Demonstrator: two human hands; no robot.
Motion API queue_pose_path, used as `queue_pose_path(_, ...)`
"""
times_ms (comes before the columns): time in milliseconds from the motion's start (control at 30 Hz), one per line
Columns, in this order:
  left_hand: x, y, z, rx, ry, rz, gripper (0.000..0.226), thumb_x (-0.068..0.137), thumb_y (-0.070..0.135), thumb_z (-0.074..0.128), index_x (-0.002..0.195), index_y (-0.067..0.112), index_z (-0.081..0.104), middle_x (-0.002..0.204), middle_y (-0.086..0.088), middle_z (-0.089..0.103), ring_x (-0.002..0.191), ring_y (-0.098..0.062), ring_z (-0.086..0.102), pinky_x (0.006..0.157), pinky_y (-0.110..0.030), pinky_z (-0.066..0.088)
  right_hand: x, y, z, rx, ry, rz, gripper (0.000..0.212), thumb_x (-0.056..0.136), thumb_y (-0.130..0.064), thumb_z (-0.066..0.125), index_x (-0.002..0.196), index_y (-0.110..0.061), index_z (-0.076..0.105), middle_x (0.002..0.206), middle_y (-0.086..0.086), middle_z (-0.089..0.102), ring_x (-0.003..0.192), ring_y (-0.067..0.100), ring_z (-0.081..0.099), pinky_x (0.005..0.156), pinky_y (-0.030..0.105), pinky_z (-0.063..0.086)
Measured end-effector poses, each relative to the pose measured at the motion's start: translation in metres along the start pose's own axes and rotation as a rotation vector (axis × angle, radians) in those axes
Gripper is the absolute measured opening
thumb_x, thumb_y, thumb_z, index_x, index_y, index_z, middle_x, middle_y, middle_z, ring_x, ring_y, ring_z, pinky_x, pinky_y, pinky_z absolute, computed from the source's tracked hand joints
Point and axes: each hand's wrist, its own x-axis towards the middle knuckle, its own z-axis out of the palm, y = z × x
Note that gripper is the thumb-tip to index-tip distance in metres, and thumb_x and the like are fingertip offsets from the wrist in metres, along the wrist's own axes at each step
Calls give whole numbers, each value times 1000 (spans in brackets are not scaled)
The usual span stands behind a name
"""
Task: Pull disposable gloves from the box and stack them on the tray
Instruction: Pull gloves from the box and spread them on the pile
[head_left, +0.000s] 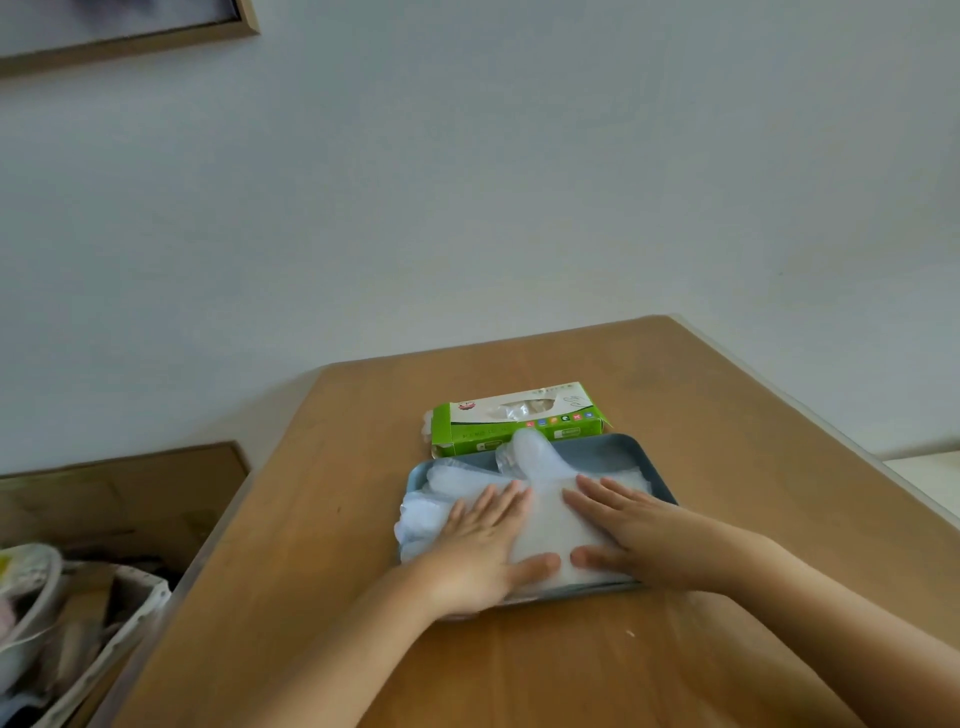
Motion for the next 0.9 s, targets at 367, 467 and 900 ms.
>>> queue_pose_path(367,-18,-61,-67,175,-240,-215,112,71,72,63,154,27,3,161,4,7,147,-21,13,119,-36,16,2,-3,-38,-106,-23,24,87,81,-67,54,152,-32,15,157,-2,23,142,20,25,114,36,20)
queue_pose_path(467,-5,-64,-80,-61,-61,-151,92,80,65,58,153,24,19,155,7,27,139,-14,33,109,-24,30,21,-1,-58,4,99,29,69,85,-63,53,142,-27,40,142,-3,47,127,17,46,104,31,36)
queue_pose_path(900,96,-81,-64,-375,320,-189,70,91,48,57,150,26,27,160,-6,17,146,-24,18,118,-43,19,161,-2,-69,278,425,57,36,85,-41,67,111,-17,69,115,7,57,105,23,54,82,27,38)
